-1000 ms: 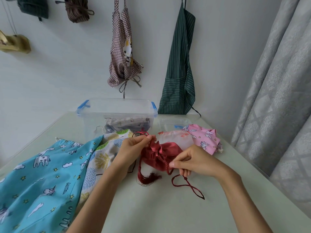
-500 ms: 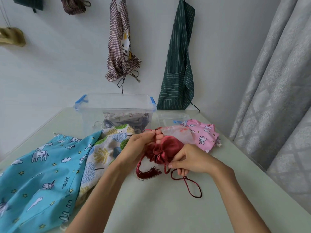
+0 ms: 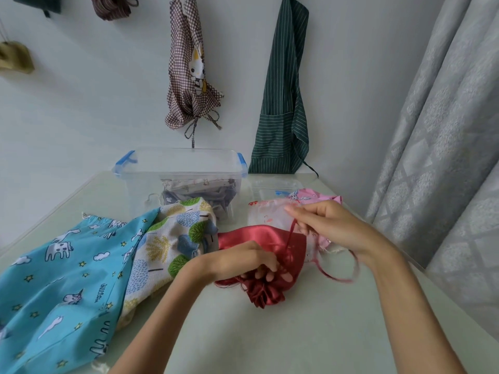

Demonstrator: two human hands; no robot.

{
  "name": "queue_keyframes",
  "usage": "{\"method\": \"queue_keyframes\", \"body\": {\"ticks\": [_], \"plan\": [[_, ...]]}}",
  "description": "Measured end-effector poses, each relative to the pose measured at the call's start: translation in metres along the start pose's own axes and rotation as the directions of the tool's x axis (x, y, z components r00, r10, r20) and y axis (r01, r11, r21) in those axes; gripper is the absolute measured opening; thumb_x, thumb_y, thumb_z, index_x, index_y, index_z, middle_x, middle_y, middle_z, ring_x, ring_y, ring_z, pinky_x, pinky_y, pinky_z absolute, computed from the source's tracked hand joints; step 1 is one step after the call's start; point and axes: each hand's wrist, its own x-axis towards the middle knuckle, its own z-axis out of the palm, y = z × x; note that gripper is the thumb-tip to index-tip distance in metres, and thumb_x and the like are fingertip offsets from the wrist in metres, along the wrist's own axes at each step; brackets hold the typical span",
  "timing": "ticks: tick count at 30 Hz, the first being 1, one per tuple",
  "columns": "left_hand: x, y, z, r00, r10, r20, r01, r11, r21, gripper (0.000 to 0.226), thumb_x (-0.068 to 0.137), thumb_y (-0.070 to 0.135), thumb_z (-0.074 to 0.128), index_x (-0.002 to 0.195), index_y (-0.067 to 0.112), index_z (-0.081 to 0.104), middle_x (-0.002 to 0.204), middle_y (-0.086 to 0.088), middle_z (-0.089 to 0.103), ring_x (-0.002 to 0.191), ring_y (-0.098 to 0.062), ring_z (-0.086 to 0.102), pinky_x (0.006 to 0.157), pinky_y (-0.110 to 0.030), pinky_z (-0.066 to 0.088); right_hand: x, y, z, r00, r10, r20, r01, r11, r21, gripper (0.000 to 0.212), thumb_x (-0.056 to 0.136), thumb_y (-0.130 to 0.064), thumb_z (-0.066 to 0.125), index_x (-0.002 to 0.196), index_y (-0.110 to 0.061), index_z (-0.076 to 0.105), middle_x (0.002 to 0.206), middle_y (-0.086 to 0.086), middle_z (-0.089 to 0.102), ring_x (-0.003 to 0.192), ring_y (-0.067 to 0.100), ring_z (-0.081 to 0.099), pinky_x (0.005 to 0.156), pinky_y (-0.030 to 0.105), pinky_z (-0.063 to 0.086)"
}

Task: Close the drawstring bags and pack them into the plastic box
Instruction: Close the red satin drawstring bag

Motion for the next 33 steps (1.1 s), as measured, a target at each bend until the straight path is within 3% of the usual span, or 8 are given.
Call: {"method": "queue_keyframes", "body": {"ticks": [3, 5, 7, 10, 14, 21, 28, 33], "plan": [[-0.001, 0.003, 0.003, 0.995, 0.021, 0.102, -0.028, 0.997, 0.068, 0.028, 0.092, 0.036, 0.053, 0.070, 0.025, 0.064, 0.066, 0.006, 0.046, 0.062, -0.009, 0.039, 0.058, -0.020, 0.032, 0.007, -0.008, 0.016, 0.997, -0.027, -0.079, 0.032, 0.997, 0.065, 0.041, 0.090, -0.048, 0.048, 0.070, -0.017, 0.065, 0.062, -0.018, 0.057, 0.052, -0.010, 0.049, 0.066, 0.007, 0.037], [-0.002, 0.000, 0.003, 0.992, 0.057, 0.114, -0.063, 0.997, 0.048, 0.033, 0.097, 0.035, 0.049, 0.069, 0.024, 0.063, 0.066, 0.006, 0.046, 0.059, -0.007, 0.039, 0.057, -0.015, 0.033, 0.009, -0.008, 0.025, 0.996, -0.082, 0.028, 0.080, 0.995, 0.066, 0.044, 0.089, -0.054, 0.042, 0.108, -0.024, 0.068, 0.103, -0.027, 0.060, 0.084, -0.023, 0.050, 0.084, 0.002, 0.034], [-0.004, -0.002, 0.002, 0.994, 0.078, 0.082, -0.075, 0.996, -0.037, 0.033, 0.098, 0.031, 0.046, 0.073, 0.024, 0.066, 0.068, 0.007, 0.052, 0.059, -0.004, 0.041, 0.058, -0.012, 0.036, 0.014, 0.001, 0.031, 0.993, -0.107, 0.047, 0.109, 0.993, -0.039, 0.050, 0.091, -0.056, 0.036, 0.125, -0.027, 0.058, 0.125, -0.024, 0.052, 0.116, -0.011, 0.044, 0.106, 0.016, 0.028], [-0.003, -0.002, -0.004, 0.996, 0.092, -0.003, -0.091, 0.977, -0.195, 0.039, 0.099, 0.024, 0.045, 0.073, 0.030, 0.074, 0.065, 0.016, 0.060, 0.061, -0.002, 0.046, 0.058, -0.012, 0.038, 0.015, 0.009, 0.019, 0.980, -0.139, -0.145, 0.103, 0.967, -0.234, 0.035, 0.096, -0.043, 0.040, 0.115, -0.024, 0.063, 0.120, -0.015, 0.059, 0.119, 0.004, 0.048, 0.105, 0.031, 0.036], [-0.007, -0.001, -0.013, 0.992, 0.110, -0.066, -0.125, 0.952, -0.281, 0.049, 0.098, 0.023, 0.045, 0.060, 0.032, 0.073, 0.065, 0.014, 0.061, 0.062, -0.004, 0.046, 0.065, -0.017, 0.037, 0.001, 0.007, -0.001, 0.961, -0.221, 0.165, 0.257, 0.935, -0.244, 0.035, 0.085, -0.001, 0.059, 0.104, -0.030, 0.066, 0.112, -0.017, 0.062, 0.114, -0.006, 0.046, 0.096, 0.008, 0.030], [-0.011, 0.000, -0.018, 0.991, 0.106, -0.086, -0.129, 0.935, -0.330, 0.039, 0.098, 0.021, 0.045, 0.073, 0.025, 0.075, 0.067, 0.010, 0.062, 0.062, -0.004, 0.046, 0.065, -0.016, 0.037, 0.001, 0.000, 0.013, 0.955, -0.286, 0.075, 0.288, 0.844, -0.452, 0.035, 0.079, -0.024, 0.070, 0.079, -0.057, 0.060, 0.101, -0.018, 0.059, 0.115, 0.006, 0.036, 0.102, 0.028, 0.026], [-0.016, -0.007, -0.026, 0.982, 0.089, -0.168, -0.145, 0.922, -0.360, 0.024, 0.088, 0.028, 0.059, 0.072, 0.020, 0.074, 0.063, 0.009, 0.059, 0.063, -0.006, 0.046, 0.059, -0.014, 0.035, 0.002, 0.003, 0.016, 0.954, -0.300, 0.007, 0.251, 0.784, -0.568, 0.015, 0.082, -0.035, 0.066, 0.077, -0.047, 0.059, 0.101, -0.024, 0.052, 0.110, 0.004, 0.033, 0.089, 0.023, 0.019], [-0.016, -0.015, -0.033, 0.965, 0.054, -0.255, -0.166, 0.881, -0.442, 0.027, 0.073, 0.033, 0.069, 0.081, 0.009, 0.076, 0.101, -0.012, 0.072, 0.095, -0.021, 0.056, 0.091, -0.034, 0.041, -0.001, 0.005, 0.000, 0.983, -0.181, 0.037, 0.179, 0.885, -0.430, 0.020, 0.082, -0.029, 0.068, 0.067, -0.040, 0.059, 0.106, -0.020, 0.058, 0.116, 0.001, 0.034, 0.098, 0.025, 0.018]]}}
